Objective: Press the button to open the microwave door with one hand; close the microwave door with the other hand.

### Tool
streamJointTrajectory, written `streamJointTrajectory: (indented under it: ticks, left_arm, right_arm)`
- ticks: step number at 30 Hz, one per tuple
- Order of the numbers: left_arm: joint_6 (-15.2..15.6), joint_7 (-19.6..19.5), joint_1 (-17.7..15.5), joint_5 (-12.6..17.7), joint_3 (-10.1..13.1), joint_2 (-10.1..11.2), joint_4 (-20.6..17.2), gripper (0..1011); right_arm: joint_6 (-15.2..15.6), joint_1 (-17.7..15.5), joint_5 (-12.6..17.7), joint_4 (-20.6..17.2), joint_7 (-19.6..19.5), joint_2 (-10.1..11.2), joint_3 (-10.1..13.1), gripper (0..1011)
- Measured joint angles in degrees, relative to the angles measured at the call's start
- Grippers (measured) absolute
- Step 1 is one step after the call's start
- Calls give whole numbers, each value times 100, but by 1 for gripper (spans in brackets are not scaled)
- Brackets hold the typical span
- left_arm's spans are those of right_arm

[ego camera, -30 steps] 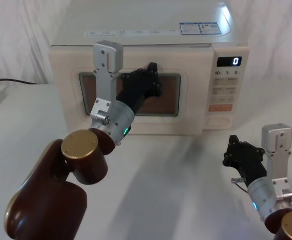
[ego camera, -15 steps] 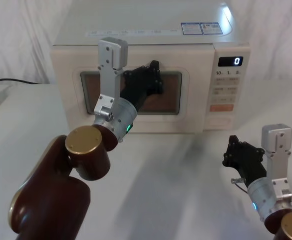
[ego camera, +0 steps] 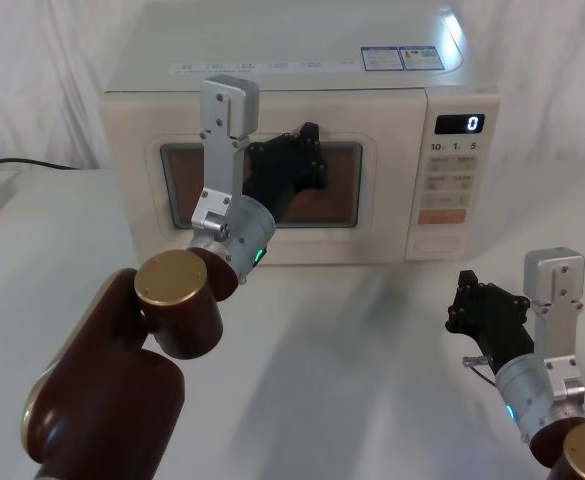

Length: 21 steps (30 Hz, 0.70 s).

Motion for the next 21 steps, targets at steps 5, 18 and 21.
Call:
streamJointTrajectory:
  ticks: [5,18,21]
  left_arm:
    - [4,-5,-9,12,-14,-8,25,0]
    - [-61,-129,120,10,2,38,-196,0]
    - [-29,-155,303,-16,14,101,-471,0]
  right_arm:
    - [0,0,0,0,0,0,0,0]
    - [0,0,0,-1,0,0,0,0]
    - [0,-1,0,0,0,0,0,0]
